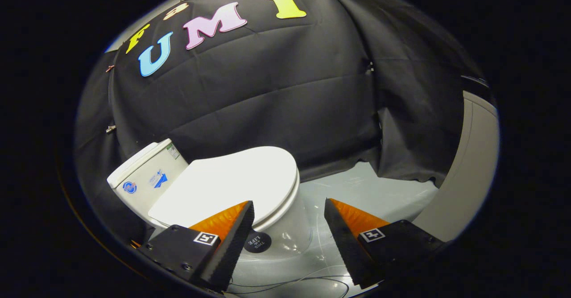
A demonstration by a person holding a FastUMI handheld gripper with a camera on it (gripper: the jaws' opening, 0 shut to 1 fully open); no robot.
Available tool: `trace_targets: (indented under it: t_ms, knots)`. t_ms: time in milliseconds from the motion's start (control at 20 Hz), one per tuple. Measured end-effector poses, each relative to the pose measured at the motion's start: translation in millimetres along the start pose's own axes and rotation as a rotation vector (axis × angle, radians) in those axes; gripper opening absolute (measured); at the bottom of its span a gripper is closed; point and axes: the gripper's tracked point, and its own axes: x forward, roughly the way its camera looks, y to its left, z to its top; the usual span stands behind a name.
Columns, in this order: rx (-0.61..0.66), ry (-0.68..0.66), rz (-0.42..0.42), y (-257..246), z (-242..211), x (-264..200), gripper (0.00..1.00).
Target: Open the toilet lid.
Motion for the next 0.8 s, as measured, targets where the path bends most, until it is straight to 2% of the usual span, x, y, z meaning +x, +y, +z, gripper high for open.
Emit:
trace_targets:
  t_ms: [200, 450, 550, 700, 800]
  knots:
    - [0.086, 0.074, 0.060, 6, -22, 4, 0.99]
    - [0.327, 0.208, 0.148, 13, -54, 4, 0.95]
    - [0.471, 0.274, 0.157, 9, -69, 7, 0.79]
    - [0.670, 0.327, 0.215, 14, -75, 7, 0.77]
    - [0.719, 0.333, 0.213, 13, -82, 12, 0.54]
